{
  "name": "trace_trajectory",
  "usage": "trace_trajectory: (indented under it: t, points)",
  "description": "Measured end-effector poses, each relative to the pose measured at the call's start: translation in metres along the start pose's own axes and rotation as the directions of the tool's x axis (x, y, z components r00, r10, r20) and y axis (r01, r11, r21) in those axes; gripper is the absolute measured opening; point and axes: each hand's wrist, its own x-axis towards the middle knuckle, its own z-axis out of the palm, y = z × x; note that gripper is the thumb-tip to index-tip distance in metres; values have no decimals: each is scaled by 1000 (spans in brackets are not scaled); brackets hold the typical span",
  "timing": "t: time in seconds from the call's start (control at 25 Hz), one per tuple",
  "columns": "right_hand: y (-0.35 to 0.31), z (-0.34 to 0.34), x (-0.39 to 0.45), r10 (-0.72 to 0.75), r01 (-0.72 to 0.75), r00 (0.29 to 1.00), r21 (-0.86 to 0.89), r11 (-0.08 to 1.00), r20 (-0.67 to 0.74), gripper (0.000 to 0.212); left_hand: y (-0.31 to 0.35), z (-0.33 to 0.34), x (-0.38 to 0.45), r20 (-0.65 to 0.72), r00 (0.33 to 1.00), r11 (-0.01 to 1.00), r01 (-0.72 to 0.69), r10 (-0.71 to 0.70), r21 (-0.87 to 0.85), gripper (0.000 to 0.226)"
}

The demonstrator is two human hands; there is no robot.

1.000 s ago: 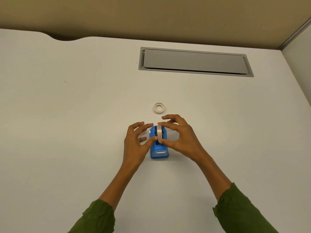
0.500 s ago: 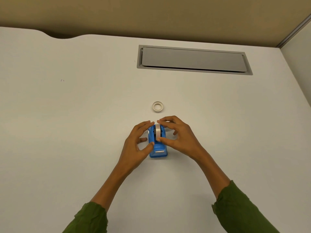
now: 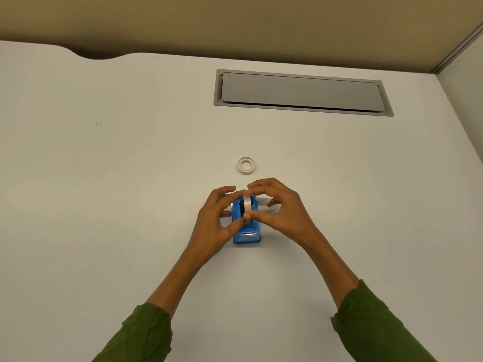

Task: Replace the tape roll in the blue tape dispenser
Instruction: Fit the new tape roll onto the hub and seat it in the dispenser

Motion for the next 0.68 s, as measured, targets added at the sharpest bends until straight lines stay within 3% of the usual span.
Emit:
trace_trajectory:
  t: [0.36,0.68]
  points:
    - [-4,-7,15,89,-94,992,51,994,86,29,-1,0,1,1,999,999,41,-41,8,55]
    - [-3,-6,17,175,-180,983,110,978,51,14,1,0,-2,-31,999,999,19,-20,-30,52]
